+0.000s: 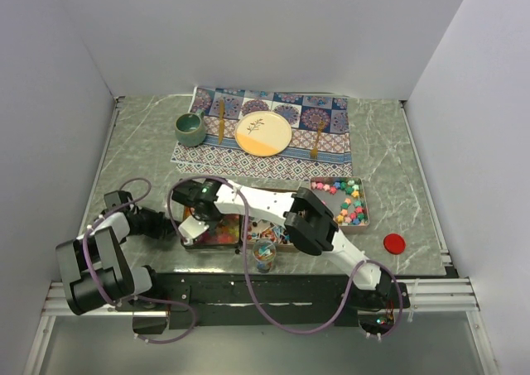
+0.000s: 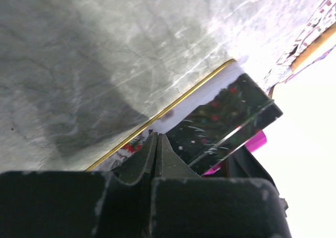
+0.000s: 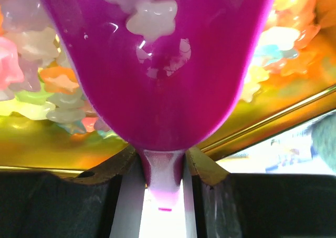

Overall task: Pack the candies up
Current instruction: Scoop the fake candies from the storage box.

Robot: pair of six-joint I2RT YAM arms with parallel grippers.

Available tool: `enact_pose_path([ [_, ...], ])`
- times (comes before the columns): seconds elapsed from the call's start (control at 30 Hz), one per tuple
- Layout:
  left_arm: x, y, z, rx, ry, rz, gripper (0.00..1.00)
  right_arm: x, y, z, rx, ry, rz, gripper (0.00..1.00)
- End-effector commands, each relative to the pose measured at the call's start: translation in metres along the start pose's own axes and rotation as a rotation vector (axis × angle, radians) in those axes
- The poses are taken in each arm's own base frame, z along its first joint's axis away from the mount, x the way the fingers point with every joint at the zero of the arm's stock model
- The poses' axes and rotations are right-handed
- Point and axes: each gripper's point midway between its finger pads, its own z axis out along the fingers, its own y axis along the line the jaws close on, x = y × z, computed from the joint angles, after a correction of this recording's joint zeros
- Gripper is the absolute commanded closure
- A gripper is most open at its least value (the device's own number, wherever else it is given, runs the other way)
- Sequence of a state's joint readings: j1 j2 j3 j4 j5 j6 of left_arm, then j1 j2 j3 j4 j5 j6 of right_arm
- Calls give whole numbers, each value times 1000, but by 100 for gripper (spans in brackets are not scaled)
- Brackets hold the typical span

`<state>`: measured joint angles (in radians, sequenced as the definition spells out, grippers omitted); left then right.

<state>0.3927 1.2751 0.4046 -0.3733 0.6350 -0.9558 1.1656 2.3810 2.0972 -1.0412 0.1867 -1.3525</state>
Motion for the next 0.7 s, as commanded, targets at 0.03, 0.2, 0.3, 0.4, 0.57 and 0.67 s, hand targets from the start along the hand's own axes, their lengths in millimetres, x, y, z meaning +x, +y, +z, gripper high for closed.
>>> enact_pose_path([
  [0.03,0,-26,-9,89,5,61,99,-21,-3,-22,5,-273,-12,100],
  [0.2,-2,-41,-15,128,14,88,99,-15,2,-36,-35,-433,10,100],
  [0.3,-4,-51,-17,152,33,105,99,-6,1,-44,-34,-497,39,100],
  [0.4,-8,-65,-20,173,57,126,99,0,-1,-53,-32,-558,72,100],
  [0.57,-14,-93,-32,231,98,188,93,11,-2,-69,-25,-641,136,100],
  [0.67,-17,-107,-39,264,108,234,82,22,-5,-80,10,-659,185,100],
])
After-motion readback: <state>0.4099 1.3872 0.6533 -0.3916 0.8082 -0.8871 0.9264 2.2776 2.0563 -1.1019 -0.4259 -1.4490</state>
